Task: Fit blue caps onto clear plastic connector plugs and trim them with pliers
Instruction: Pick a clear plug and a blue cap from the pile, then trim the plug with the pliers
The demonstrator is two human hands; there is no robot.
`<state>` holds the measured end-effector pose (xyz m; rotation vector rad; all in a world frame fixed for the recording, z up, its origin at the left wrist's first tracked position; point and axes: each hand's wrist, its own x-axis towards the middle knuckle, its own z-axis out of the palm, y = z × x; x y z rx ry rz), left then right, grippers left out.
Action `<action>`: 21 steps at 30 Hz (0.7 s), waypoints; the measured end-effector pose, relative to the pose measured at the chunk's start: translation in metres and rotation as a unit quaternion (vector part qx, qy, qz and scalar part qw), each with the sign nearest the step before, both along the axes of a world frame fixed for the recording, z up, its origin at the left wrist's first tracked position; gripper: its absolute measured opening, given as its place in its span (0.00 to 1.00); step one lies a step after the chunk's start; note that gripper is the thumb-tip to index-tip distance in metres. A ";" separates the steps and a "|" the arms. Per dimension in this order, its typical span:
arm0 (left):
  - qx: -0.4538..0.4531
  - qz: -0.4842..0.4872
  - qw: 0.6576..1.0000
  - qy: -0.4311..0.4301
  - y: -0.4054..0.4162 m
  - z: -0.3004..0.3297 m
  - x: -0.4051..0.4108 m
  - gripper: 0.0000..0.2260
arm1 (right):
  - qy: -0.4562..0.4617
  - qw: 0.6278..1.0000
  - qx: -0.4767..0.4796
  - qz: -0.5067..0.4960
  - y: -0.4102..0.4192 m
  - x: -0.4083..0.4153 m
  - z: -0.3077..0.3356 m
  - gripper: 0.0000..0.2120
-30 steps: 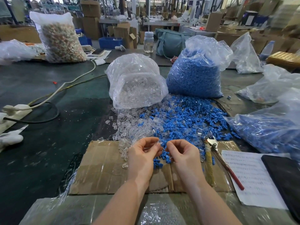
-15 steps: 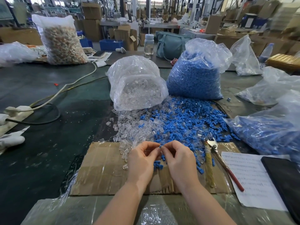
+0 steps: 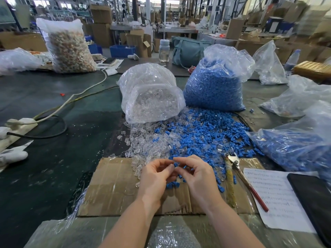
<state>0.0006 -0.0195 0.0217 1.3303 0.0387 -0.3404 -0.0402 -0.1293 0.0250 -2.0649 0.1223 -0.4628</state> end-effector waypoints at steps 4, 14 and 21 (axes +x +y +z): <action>0.001 -0.004 1.000 -0.006 0.001 0.000 0.000 0.05 | -0.011 1.000 -0.026 0.004 0.000 0.000 0.001 0.08; 0.025 0.005 1.000 -0.004 -0.003 -0.009 0.003 0.04 | -0.022 0.998 -0.053 -0.012 -0.004 -0.001 -0.004 0.07; 0.013 0.017 1.000 0.012 -0.005 -0.009 0.005 0.02 | 0.160 0.896 -0.260 -0.322 -0.038 -0.020 -0.010 0.21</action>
